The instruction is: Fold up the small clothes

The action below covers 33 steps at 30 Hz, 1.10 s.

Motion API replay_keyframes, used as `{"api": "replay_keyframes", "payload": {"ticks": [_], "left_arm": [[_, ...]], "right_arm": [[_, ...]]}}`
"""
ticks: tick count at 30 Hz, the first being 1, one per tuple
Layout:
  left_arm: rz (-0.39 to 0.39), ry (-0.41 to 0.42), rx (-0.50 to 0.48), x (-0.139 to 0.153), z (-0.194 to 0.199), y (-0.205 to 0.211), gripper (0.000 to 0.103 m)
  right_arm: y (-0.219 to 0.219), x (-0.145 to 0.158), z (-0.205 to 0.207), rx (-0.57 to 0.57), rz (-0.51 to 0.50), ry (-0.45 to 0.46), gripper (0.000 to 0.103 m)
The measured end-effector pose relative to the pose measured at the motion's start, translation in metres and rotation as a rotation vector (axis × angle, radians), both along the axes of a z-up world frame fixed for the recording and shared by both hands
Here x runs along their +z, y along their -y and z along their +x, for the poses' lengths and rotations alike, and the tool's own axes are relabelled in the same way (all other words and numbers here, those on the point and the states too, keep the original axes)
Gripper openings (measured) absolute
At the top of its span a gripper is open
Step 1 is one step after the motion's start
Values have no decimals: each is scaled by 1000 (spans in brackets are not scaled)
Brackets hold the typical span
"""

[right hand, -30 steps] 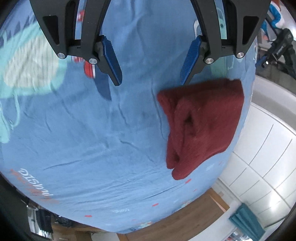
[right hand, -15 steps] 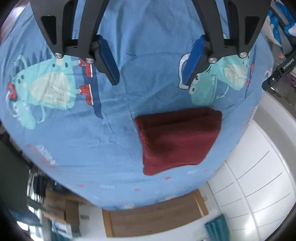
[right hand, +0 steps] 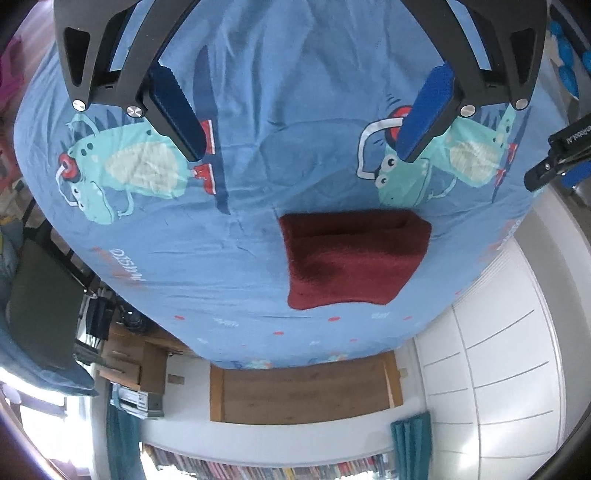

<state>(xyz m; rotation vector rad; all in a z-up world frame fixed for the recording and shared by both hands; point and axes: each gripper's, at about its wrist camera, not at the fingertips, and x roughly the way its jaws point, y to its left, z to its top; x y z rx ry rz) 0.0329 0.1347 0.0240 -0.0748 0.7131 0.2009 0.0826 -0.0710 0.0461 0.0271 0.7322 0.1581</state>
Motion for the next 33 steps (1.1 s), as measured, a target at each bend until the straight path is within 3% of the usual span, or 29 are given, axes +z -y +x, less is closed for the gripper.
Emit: {"api": "replay_keyframes", "payload": {"ticks": [10,21,33], "left_arm": [[16,38,29,3,-12,8,102],[85,81,33,12,-18,22,102],[95,82,25,9,-18,25,102]], "right_arm": [[11,-2,-20,-36,-23,52,103],[13,-10,-32,-40,-58,63,103],[23,-14,-38,-62,-69,76,103]]}}
